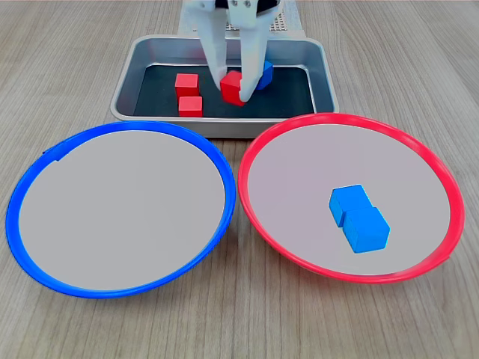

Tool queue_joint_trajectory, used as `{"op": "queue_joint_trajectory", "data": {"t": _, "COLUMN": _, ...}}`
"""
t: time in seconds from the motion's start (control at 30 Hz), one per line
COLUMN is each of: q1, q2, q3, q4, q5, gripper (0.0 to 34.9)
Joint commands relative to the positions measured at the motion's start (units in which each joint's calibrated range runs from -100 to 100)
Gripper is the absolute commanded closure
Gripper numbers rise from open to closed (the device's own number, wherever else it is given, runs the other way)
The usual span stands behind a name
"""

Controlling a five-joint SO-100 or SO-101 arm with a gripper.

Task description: Resolve any anomalies and move all blocks to matching dishes

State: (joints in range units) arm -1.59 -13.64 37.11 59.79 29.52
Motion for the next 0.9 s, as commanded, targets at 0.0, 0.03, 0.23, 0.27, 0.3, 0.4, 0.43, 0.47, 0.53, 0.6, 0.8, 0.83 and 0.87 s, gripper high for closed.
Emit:
{"op": "queue_joint_trajectory", "data": {"t": 0.0, "q1": -3.8, "q2": 5.3, "q3": -22.2, "q4": 9.6, "q5": -7.7, "gripper": 34.8}}
{"op": "queue_joint_trajectory", "data": {"t": 0.03, "q1": -5.0, "q2": 8.3, "q3": -28.8, "q4": 8.8, "q5": -11.0, "gripper": 34.8}}
{"op": "queue_joint_trajectory", "data": {"t": 0.23, "q1": -8.1, "q2": 23.3, "q3": -39.7, "q4": -6.4, "q5": -15.0, "gripper": 34.8}}
{"op": "queue_joint_trajectory", "data": {"t": 0.27, "q1": -8.4, "q2": 25.8, "q3": -39.8, "q4": -8.7, "q5": -14.5, "gripper": 34.8}}
{"op": "queue_joint_trajectory", "data": {"t": 0.3, "q1": -8.6, "q2": 27.3, "q3": -40.0, "q4": -10.4, "q5": -14.1, "gripper": 34.8}}
{"op": "queue_joint_trajectory", "data": {"t": 0.4, "q1": -8.7, "q2": 32.3, "q3": -40.0, "q4": -15.1, "q5": -11.7, "gripper": 34.7}}
{"op": "queue_joint_trajectory", "data": {"t": 0.43, "q1": -8.7, "q2": 33.0, "q3": -39.3, "q4": -16.2, "q5": -10.7, "gripper": 34.6}}
{"op": "queue_joint_trajectory", "data": {"t": 0.47, "q1": -8.7, "q2": 33.5, "q3": -38.6, "q4": -17.2, "q5": -9.9, "gripper": 33.4}}
{"op": "queue_joint_trajectory", "data": {"t": 0.53, "q1": -8.2, "q2": 33.8, "q3": -37.5, "q4": -18.3, "q5": -8.4, "gripper": 30.1}}
{"op": "queue_joint_trajectory", "data": {"t": 0.6, "q1": -7.9, "q2": 33.6, "q3": -35.9, "q4": -19.1, "q5": -6.3, "gripper": 26.1}}
{"op": "queue_joint_trajectory", "data": {"t": 0.8, "q1": -6.9, "q2": 31.6, "q3": -32.9, "q4": -18.5, "q5": -1.8, "gripper": 21.8}}
{"op": "queue_joint_trajectory", "data": {"t": 0.83, "q1": -6.9, "q2": 30.7, "q3": -32.1, "q4": -17.2, "q5": -0.5, "gripper": 21.3}}
{"op": "queue_joint_trajectory", "data": {"t": 0.87, "q1": -6.9, "q2": 30.3, "q3": -31.8, "q4": -17.1, "q5": -0.2, "gripper": 21.3}}
